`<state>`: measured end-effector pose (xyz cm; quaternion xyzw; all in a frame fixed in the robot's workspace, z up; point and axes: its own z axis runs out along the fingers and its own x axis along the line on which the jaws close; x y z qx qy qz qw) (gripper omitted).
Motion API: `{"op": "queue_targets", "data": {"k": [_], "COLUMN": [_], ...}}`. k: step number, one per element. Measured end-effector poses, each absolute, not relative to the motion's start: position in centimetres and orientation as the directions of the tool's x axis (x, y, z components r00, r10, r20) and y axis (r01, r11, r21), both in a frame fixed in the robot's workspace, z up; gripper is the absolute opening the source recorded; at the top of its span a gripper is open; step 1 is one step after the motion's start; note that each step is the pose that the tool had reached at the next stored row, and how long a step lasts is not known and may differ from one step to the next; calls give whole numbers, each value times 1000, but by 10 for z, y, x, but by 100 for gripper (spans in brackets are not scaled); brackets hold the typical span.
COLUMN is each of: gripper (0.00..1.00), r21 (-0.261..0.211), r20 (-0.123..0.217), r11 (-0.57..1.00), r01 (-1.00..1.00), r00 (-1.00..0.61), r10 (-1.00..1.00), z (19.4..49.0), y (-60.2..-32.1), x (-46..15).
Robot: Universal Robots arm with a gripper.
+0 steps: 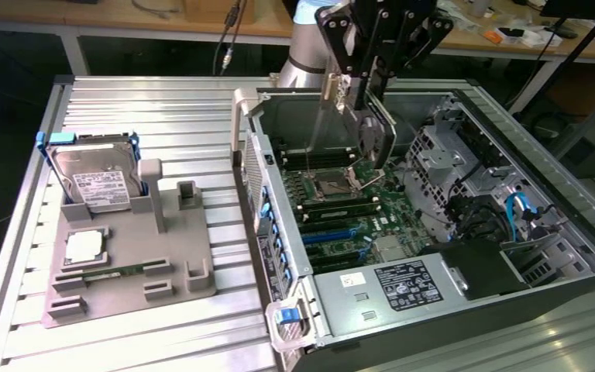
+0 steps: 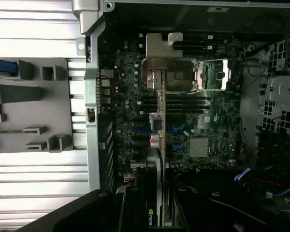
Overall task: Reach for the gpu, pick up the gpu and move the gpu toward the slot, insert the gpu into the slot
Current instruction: 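Pick up the gpu and move the gpu toward the slot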
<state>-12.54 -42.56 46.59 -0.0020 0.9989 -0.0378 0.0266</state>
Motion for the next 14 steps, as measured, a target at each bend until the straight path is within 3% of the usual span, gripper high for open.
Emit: {"op": "queue_targets", "data": {"k": [14], "gripper": [27], "r21": [-76], "r20": [-53], "r11": [997], "r01": [-2], "r00": [-999], "r10": [-6], "z": [463], "y": [-427], "x": [-65]}}
